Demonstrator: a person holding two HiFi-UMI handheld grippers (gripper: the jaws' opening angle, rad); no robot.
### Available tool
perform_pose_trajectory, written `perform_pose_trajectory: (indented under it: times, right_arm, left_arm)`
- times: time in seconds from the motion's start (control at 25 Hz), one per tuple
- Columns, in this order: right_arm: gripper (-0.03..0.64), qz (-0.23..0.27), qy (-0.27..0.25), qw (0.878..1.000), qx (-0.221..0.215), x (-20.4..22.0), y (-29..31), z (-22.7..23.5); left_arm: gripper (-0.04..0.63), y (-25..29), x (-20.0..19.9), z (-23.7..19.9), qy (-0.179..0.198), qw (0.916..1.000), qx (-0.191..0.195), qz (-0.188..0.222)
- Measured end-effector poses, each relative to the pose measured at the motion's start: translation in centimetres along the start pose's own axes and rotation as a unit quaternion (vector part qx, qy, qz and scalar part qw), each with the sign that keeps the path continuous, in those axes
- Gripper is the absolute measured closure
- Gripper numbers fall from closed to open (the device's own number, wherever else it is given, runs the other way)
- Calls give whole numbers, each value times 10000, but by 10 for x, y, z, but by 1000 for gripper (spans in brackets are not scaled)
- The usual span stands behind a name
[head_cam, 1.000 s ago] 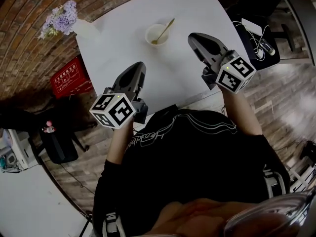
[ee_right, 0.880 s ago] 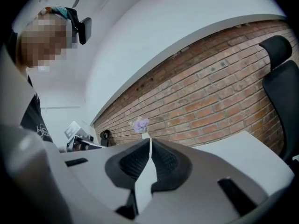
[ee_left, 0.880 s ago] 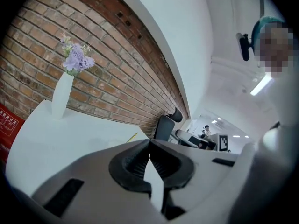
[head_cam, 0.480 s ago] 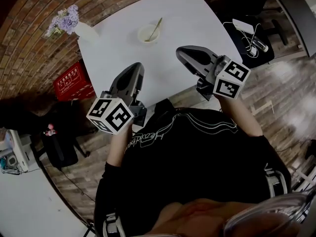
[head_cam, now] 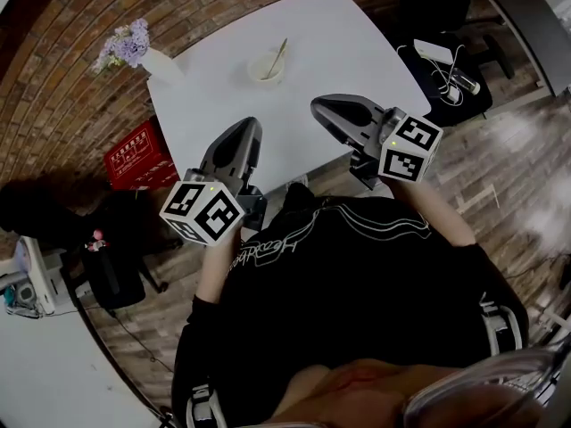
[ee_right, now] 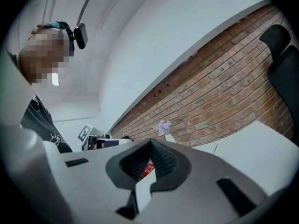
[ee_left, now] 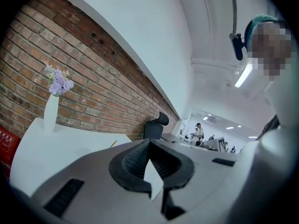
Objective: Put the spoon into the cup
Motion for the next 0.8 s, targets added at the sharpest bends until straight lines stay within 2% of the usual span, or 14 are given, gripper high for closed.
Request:
perform_pose_trajectory:
  times: [0.8]
  right_arm:
    - [620, -33, 30, 10000, -27, -5, 2, -1]
  left_arm:
    - [592, 3, -6, 3, 124, 9999, 87, 26]
Point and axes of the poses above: the fingertips, and each gripper's own axes: y forward along the fingers, z to its right, x out of its underside, the point moved 10 cm from there along -y, backward along the fingers, and after that the axes turned 9 degrees about y, right-handed, at the moved point
